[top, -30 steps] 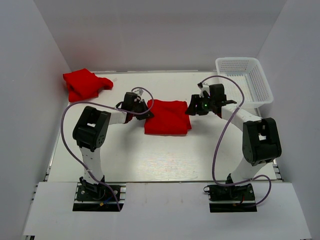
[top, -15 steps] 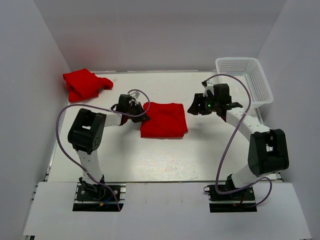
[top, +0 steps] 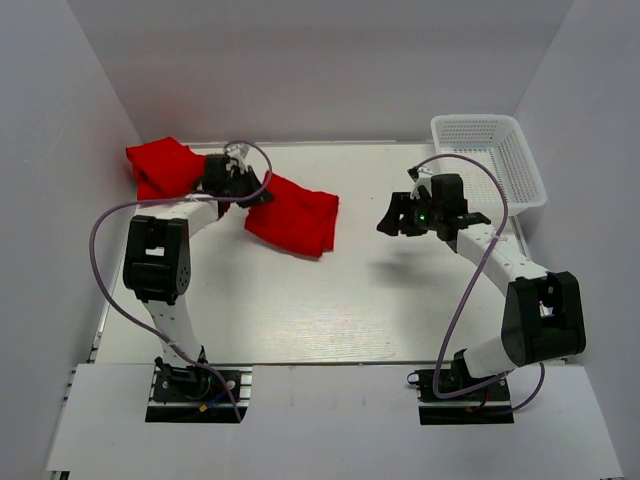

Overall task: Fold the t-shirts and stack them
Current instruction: Put the neatly folded tshirt into the corner of the board with the left arm

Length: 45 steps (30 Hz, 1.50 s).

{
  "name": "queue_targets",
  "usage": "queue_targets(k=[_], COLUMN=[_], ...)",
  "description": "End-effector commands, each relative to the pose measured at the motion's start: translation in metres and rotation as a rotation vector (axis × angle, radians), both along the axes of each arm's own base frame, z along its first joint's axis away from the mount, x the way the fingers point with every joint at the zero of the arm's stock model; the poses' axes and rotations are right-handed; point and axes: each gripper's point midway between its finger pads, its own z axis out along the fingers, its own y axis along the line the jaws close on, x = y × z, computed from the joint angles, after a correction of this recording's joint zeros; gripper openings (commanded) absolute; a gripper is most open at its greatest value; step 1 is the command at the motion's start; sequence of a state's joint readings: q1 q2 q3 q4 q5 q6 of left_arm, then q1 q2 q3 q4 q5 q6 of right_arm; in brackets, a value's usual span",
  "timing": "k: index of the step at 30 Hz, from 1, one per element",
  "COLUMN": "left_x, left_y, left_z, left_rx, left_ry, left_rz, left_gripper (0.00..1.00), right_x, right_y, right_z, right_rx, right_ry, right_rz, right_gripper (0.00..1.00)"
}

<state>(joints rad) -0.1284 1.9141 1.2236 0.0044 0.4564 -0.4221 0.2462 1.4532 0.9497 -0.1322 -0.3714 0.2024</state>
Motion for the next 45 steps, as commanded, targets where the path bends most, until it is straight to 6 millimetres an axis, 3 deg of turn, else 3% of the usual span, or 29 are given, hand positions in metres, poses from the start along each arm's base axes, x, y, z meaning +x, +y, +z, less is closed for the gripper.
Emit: queue_targets(k=[1, 2, 7, 10, 12, 13, 15, 16, 17, 19, 21, 22, 23, 27, 32, 38, 40, 41, 42, 44, 45], left_x=[0.034, 0.044, 0.07, 0.09, 0.102, 0.109, 0.118, 0.125, 0.13, 0.139, 0.145, 0.146, 0.148, 0.152, 0.147, 0.14, 0.136, 0.129, 0.126, 0.121, 0.115], left_y=[0.024, 0.027, 0.058, 0.08, 0.09, 0.1, 0.12, 0.127, 0.138, 0.151, 0.167, 0.171, 0.171, 0.194, 0.22, 0.269, 0.284, 0.294, 0.306, 0.316, 0.326], left_z=[0.079, 0.097, 0.111, 0.135, 0.128, 0.143, 0.144, 0.156, 0.146, 0.16, 0.153, 0.166, 0.16, 0.193, 0.225, 0.234, 0.225, 0.233, 0.225, 0.23, 0.221], left_rx=[0.041, 0.041, 0.094, 0.143, 0.162, 0.166, 0.178, 0.182, 0.177, 0.178, 0.175, 0.174, 0.173, 0.18, 0.192, 0.225, 0.239, 0.246, 0.266, 0.286, 0.298], left_ry=[-0.188, -0.23, -0.247, -0.291, -0.281, -0.305, -0.309, -0.339, -0.318, -0.351, -0.341, -0.368, -0.36, -0.441, -0.493, -0.49, -0.459, -0.461, -0.446, -0.468, -0.441], left_rz=[0.009, 0.005, -0.001, 0.006, 0.008, 0.027, 0.054, 0.067, 0.077, 0.091, 0.108, 0.11, 0.109, 0.133, 0.202, 0.378, 0.446, 0.484, 0.528, 0.571, 0.602], left_gripper=[0.0, 0.0, 0.0, 0.0, 0.0, 0.0, 0.0, 0.0, 0.0, 0.0, 0.0, 0.0, 0.0, 0.0, 0.0, 0.0, 0.0, 0.0, 0.0, 0.0, 0.0], right_x=[0.003, 0.003, 0.008, 0.01, 0.012, 0.012, 0.013, 0.013, 0.013, 0.013, 0.013, 0.014, 0.013, 0.015, 0.017, 0.015, 0.014, 0.014, 0.013, 0.014, 0.013], right_y=[-0.001, -0.001, 0.001, 0.002, 0.003, 0.006, 0.007, 0.008, 0.007, 0.008, 0.009, 0.01, 0.011, 0.013, 0.019, 0.024, 0.025, 0.025, 0.026, 0.027, 0.028], right_z=[0.013, 0.012, 0.016, 0.013, 0.007, 0.007, 0.002, 0.002, 0.0, -0.005, -0.008, -0.009, -0.01, -0.019, -0.02, -0.023, -0.024, -0.025, -0.025, -0.028, -0.029], right_rx=[0.011, 0.013, 0.017, 0.018, 0.017, 0.02, 0.023, 0.026, 0.024, 0.025, 0.03, 0.035, 0.036, 0.042, 0.069, 0.091, 0.093, 0.096, 0.097, 0.1, 0.102], right_ry=[-0.042, -0.041, -0.053, -0.046, -0.029, -0.031, -0.013, -0.009, -0.008, 0.009, 0.013, 0.017, 0.02, 0.048, 0.057, 0.07, 0.076, 0.077, 0.079, 0.086, 0.091], right_rz=[-0.01, -0.009, -0.001, 0.003, 0.008, 0.021, 0.022, 0.023, 0.024, 0.024, 0.027, 0.024, 0.03, 0.036, 0.052, 0.066, 0.068, 0.07, 0.076, 0.076, 0.079], right_gripper=[0.67, 0.67, 0.67, 0.68, 0.68, 0.68, 0.68, 0.68, 0.68, 0.68, 0.68, 0.68, 0.68, 0.68, 0.68, 0.68, 0.68, 0.68, 0.68, 0.68, 0.68])
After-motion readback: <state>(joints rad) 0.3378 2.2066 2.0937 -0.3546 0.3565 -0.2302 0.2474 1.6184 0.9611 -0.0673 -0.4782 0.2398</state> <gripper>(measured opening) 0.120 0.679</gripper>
